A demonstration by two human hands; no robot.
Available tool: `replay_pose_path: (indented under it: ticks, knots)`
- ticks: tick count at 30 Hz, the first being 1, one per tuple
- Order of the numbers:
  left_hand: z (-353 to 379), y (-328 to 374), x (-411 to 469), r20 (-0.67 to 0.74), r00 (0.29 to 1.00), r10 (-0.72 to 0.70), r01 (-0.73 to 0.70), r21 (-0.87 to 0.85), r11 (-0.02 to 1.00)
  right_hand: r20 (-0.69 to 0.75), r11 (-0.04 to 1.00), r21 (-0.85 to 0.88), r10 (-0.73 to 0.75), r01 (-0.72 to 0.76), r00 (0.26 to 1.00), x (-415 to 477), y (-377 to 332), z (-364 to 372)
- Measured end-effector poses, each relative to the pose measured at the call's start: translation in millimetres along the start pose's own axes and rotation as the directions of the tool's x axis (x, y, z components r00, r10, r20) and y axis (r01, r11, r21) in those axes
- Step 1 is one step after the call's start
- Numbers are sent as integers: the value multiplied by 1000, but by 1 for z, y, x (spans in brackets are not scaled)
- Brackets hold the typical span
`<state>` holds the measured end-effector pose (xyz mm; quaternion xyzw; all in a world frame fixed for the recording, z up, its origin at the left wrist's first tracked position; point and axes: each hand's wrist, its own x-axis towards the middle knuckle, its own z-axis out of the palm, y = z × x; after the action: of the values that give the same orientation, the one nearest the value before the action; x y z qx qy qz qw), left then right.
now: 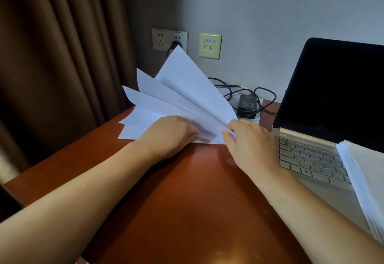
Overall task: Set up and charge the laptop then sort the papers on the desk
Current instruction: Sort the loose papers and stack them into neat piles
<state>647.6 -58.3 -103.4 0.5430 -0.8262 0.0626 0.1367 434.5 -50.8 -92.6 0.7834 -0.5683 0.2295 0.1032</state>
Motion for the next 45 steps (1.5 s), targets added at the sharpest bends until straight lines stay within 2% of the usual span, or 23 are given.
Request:
replay_pose_path:
  ticks: [7,10,14,16,18,20,22,24,25,27,28,29,30,31,32,33,35,36,37,39,45]
  knots:
    - [5,0,3,-124,988,96,-90,52,995,16,998,40,-45,44,999,0,1,3]
    - [4,0,5,-170,979,113,-98,97,990,26,991,85,-107,104,994,-1,-1,2]
    - [1,3,5,-272,951,149,-120,118,986,101,989,0,-148,149,984,-2,-4,1]
    - [2,4,5,-368,915,167,-115,160,980,79,992,-19,-125,126,989,-1,-3,2]
    - [0,5,6,-504,840,203,-117,197,973,25,997,2,-81,81,996,0,-1,3]
    - [-6,9,7,-599,762,245,-130,230,965,-31,996,81,-28,31,999,0,3,3]
    - [-13,16,11,-642,718,270,-134,253,958,-75,986,167,16,-4,997,2,6,1]
    - [-20,25,17,-669,708,228,-128,196,972,-108,955,292,79,-44,991,4,10,-2]
    - [-23,29,23,-678,715,169,-124,115,986,-123,923,378,123,-68,985,6,11,-5]
    - [-29,37,36,-670,740,-57,-55,-145,988,-135,837,540,194,-92,972,12,16,-10]
    - [-30,37,43,-623,746,-233,18,-332,943,-129,787,609,220,-98,967,16,19,-15]
    - [-31,37,49,-534,732,-423,97,-533,841,-112,728,678,238,-101,965,20,22,-22]
    - [-29,35,55,-387,704,-595,172,-721,672,-93,645,758,258,-100,962,23,24,-30]
    - [-26,33,60,-195,681,-705,235,-855,463,-68,532,841,282,-96,957,26,26,-38]
    - [-24,34,62,-11,671,-741,276,-924,263,-31,394,914,309,-98,951,29,27,-46]
    - [-20,37,61,148,680,-718,286,-955,73,16,256,961,338,-108,941,30,29,-52]
    - [-20,43,59,365,743,-562,240,-928,-284,144,6,987,366,-158,919,32,35,-61]
    - [-22,44,57,415,777,-473,217,-883,-417,209,-67,978,377,-198,903,33,37,-62]
    - [-25,45,54,423,810,-406,201,-851,-485,258,-97,966,379,-240,889,33,39,-62]
    - [-29,39,49,400,838,-372,184,-848,-497,345,-99,938,378,-333,859,33,44,-57]
    - [-31,-3,38,526,724,-447,311,-826,-470,552,-20,824,249,-566,795,28,58,-44]
